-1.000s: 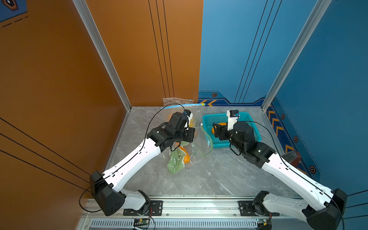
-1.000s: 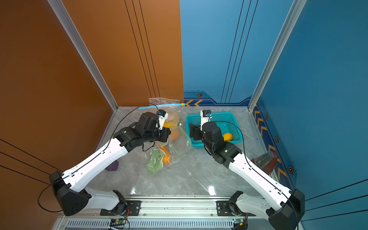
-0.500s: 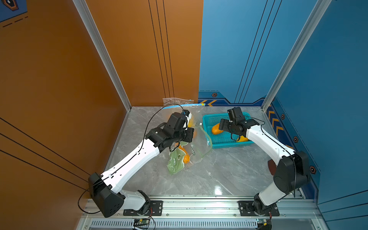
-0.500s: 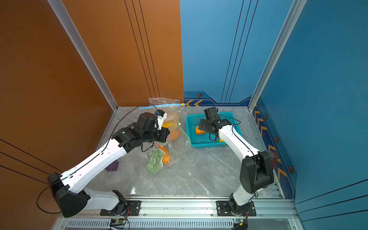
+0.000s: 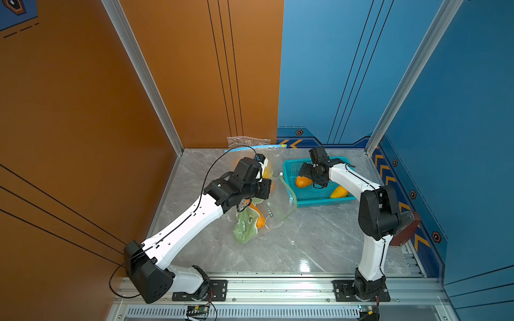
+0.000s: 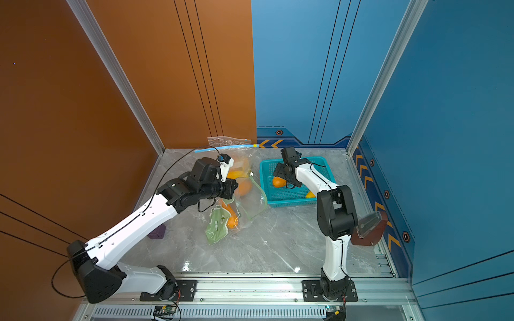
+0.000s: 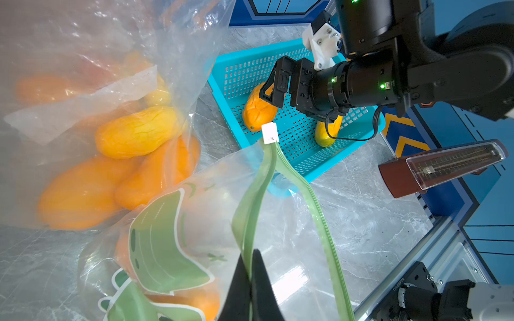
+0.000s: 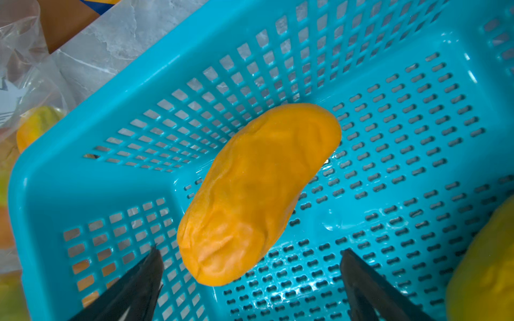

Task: Place the mango in a zip-top bag and seal the zipper
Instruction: Pick up the mango from the basket.

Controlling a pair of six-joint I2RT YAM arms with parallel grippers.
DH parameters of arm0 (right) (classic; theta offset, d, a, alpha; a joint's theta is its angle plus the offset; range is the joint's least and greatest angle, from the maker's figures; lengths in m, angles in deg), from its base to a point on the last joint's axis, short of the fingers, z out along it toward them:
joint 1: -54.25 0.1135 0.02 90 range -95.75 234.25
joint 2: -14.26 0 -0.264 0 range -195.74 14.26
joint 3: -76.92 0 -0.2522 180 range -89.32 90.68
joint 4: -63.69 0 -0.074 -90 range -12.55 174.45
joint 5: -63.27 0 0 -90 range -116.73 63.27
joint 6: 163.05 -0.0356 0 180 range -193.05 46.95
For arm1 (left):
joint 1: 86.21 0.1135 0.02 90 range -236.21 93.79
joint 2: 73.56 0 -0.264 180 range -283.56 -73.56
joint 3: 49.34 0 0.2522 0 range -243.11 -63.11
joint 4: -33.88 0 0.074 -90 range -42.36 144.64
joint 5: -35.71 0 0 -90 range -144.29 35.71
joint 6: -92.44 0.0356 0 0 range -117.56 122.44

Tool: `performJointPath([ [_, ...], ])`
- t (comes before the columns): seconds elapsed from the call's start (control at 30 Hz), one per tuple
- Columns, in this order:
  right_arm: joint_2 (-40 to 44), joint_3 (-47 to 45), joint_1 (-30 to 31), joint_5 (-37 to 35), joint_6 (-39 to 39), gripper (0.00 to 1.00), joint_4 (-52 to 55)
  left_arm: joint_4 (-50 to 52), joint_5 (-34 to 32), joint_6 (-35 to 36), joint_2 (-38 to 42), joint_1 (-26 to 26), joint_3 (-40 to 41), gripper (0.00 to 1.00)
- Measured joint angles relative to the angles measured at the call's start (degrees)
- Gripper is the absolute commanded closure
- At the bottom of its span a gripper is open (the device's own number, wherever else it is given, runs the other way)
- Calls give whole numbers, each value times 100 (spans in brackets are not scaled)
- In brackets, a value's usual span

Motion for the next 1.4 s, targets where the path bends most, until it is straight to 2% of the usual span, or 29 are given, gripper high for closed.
performJointPath([
  [0.37, -765, 686, -57, -175, -195, 0, 66, -15, 68, -44, 0, 0, 17, 100],
  [0.83, -1093, 708, -85, -289, -192, 1, 201, -72, 131, -59, 0, 2, 81, 100],
  [1.2, -1150, 511, -111, -269, -195, 22, 131, -107, 142, -63, 0, 0, 96, 100],
  [1.33, -1043, 313, -114, -251, -192, 33, 17, -109, 142, -63, 0, 0, 96, 100],
  [1.4, -922, 129, -116, -234, -210, 42, -57, -111, 144, -66, 0, 0, 98, 100],
])
